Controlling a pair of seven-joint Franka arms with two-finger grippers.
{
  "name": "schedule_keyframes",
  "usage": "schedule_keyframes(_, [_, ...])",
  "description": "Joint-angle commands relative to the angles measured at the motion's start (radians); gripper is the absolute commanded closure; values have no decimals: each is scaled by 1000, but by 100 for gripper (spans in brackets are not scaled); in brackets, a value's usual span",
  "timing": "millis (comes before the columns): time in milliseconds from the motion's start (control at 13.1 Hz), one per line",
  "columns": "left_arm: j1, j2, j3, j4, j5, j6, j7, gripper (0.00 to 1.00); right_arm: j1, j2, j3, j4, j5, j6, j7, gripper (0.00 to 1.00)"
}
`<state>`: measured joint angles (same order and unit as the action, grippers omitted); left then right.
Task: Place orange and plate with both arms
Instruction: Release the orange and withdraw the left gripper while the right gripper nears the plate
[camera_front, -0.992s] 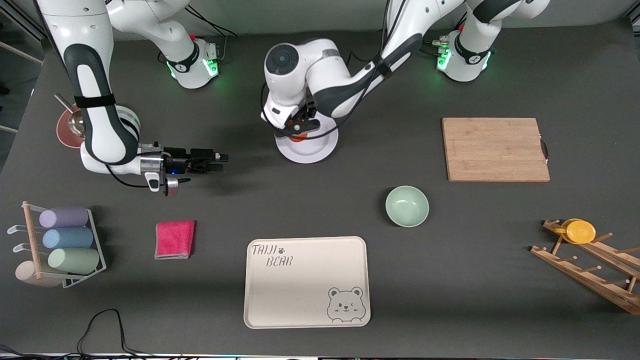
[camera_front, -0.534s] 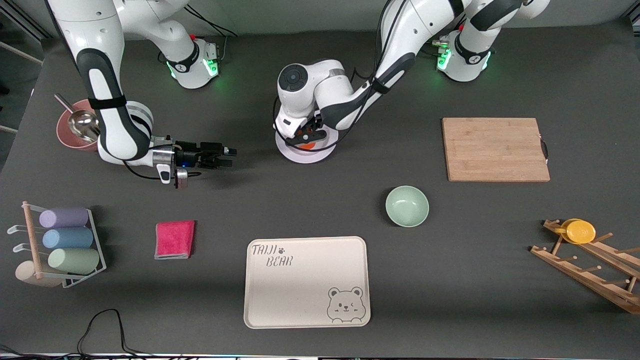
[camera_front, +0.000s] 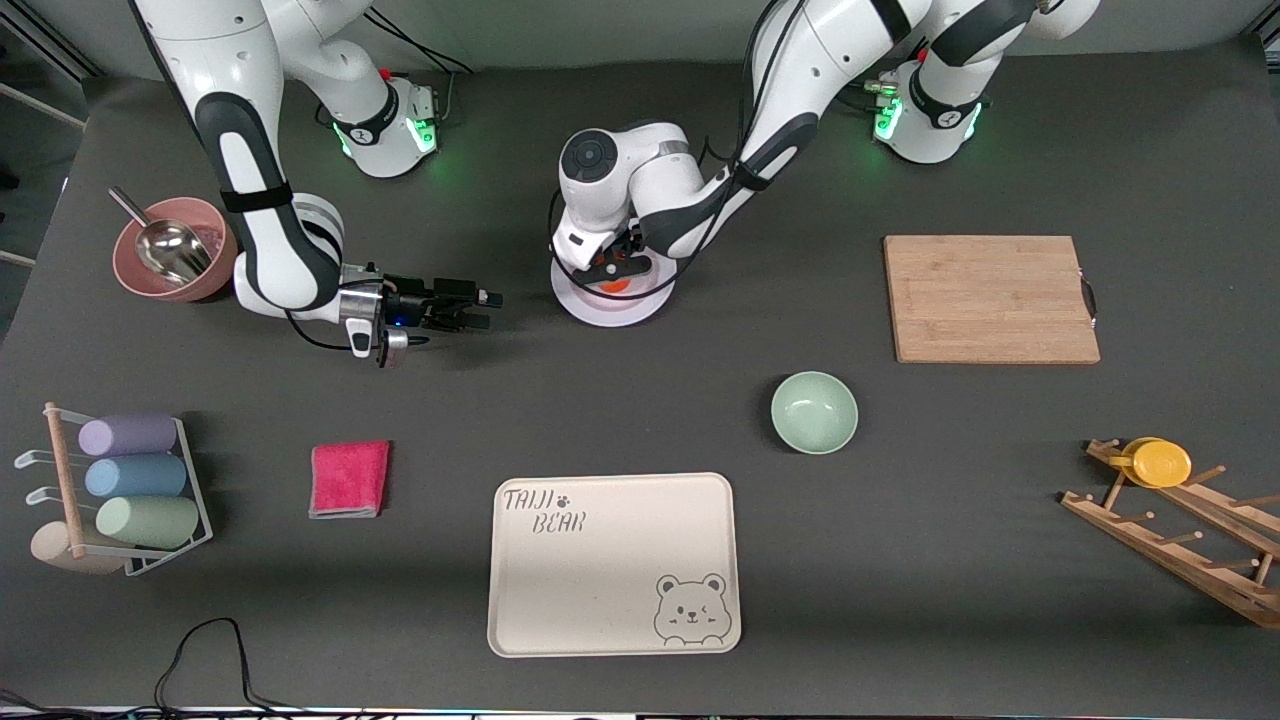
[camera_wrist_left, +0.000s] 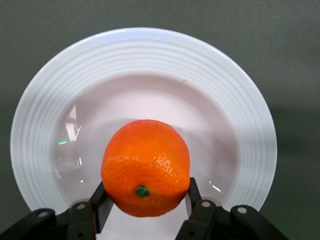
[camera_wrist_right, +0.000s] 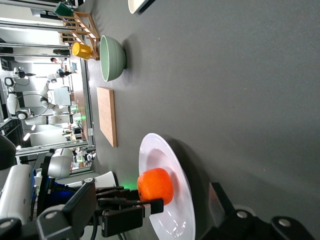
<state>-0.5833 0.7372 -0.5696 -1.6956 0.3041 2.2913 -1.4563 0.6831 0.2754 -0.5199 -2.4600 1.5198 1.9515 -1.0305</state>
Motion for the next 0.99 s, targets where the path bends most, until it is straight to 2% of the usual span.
schedule_keyframes(0, [-18,-4,13,-4,20,14,-32,64,21,-12,-9,-37,62,20,-68,0])
schedule_keyframes(76, [-18,-4,14,-4,20,14,-32,1,30,-12,-9,-40,68,20,-74,0])
schedule_keyframes(305, [-13,-10,16,-1,20,-1,-30,0,32,-13,-9,-60,69,27,-79,0])
schedule_keyframes(458, [34,-51,14,1,10,-21,-20,0,45,-12,-9,-74,74,34,-104,0])
schedule_keyframes(763, [149,-160,4,13,-10,-163,37,0,136,-2,-9,-100,203,67,-146,0])
schedule_keyframes(916, [215,-223,2,16,-34,-246,162,0,170,-2,-9,-105,243,112,-164,0])
